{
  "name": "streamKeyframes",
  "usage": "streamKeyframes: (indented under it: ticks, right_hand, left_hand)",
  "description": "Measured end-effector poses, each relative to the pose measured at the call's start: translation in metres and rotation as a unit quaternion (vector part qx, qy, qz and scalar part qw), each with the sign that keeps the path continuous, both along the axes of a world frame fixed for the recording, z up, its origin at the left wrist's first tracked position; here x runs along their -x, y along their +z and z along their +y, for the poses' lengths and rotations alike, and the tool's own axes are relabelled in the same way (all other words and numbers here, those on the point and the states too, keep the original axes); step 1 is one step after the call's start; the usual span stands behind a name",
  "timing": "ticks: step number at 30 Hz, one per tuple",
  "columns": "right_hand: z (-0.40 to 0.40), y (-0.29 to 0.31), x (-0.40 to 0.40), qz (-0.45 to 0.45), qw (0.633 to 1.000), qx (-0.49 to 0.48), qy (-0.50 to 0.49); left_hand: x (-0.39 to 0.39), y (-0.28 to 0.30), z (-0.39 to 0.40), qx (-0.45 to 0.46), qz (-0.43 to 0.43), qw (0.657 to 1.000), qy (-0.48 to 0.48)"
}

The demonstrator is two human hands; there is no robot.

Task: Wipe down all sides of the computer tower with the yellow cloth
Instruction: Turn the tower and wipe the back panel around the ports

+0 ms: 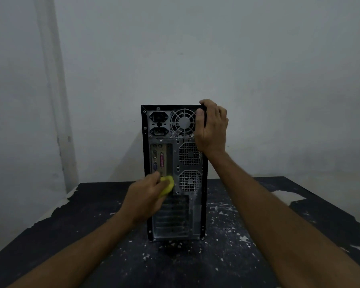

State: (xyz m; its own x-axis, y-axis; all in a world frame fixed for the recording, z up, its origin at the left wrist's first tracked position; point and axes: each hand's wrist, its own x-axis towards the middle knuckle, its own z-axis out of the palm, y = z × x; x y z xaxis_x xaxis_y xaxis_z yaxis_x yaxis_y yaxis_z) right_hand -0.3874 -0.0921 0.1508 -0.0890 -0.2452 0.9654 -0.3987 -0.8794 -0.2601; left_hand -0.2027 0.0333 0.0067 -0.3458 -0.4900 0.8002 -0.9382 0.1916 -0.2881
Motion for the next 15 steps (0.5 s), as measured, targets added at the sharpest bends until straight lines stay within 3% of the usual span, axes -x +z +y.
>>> streamKeyframes:
  ticks: [3, 7, 9, 13, 15]
  right_hand:
    - [0.0, 0.0, 0.002, 0.003, 1.0, -0.005, 0.01]
    - [-0.001, 0.0, 0.001, 0.001, 1.0, -0.004, 0.011]
    - [-0.001, 0.0, 0.001, -0.002, 1.0, -0.007, 0.009]
    - [-0.001, -0.001, 0.0, -0.001, 1.0, -0.009, 0.009]
    - [-0.001, -0.001, 0.0, -0.007, 1.0, -0.006, 0.009]
  left_hand:
    - [-0.011, -0.016, 0.005, -0.059, -0.066, 0.996, -0.007]
    - [-0.002, 0.022, -0.006, 0.039, 0.045, 0.998, 0.02]
    - [0.001, 0.019, -0.007, 0.041, 0.062, 0.997, 0.018]
    - [-0.009, -0.02, 0.004, -0.051, -0.06, 0.997, -0.016]
    - [-0.012, -0.009, 0.002, -0.034, -0.046, 0.998, -0.019]
